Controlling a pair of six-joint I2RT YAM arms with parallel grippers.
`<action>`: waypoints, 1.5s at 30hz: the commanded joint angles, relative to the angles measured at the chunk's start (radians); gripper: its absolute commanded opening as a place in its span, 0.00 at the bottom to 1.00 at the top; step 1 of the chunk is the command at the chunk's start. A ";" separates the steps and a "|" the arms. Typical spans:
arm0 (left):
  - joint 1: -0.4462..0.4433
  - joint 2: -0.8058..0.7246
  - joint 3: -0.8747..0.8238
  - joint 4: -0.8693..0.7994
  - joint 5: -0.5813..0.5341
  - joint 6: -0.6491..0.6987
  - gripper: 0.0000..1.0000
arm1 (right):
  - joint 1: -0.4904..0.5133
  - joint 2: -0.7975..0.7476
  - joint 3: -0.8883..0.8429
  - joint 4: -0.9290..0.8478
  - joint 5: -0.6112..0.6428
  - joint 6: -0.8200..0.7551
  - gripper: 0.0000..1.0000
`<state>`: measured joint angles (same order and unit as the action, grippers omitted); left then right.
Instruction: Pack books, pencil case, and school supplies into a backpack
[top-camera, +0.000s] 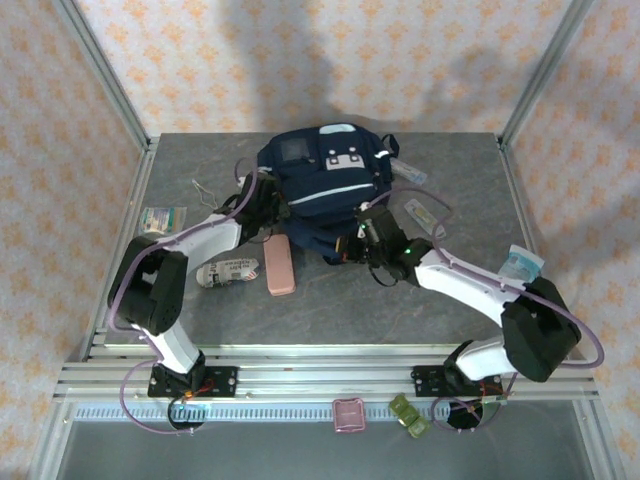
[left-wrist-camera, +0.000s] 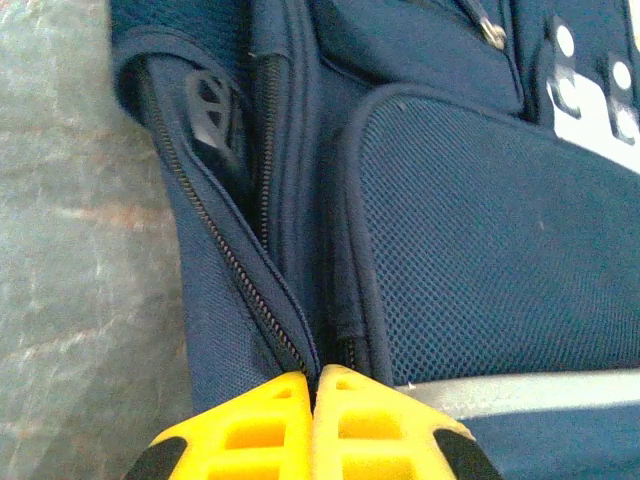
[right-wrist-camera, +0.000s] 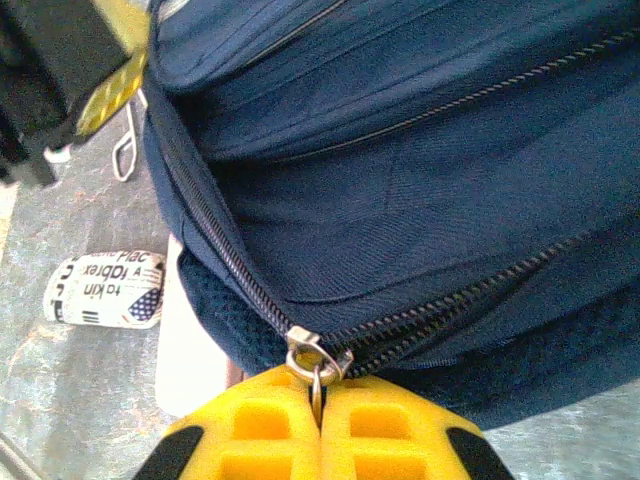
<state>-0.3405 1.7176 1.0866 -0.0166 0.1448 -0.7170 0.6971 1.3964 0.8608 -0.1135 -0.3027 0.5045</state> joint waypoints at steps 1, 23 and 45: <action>0.045 0.069 0.124 0.018 -0.116 0.059 0.00 | 0.015 0.055 0.053 0.054 -0.072 0.063 0.00; -0.098 -0.260 -0.295 0.141 0.024 -0.126 0.77 | 0.037 0.290 0.226 0.184 -0.162 0.116 0.00; -0.010 -0.169 -0.224 0.093 -0.007 -0.094 0.00 | -0.049 0.136 0.055 0.083 -0.042 0.011 0.00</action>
<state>-0.4072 1.6115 0.8722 0.0742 0.1680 -0.8558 0.7177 1.6287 0.9707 0.0048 -0.3885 0.5518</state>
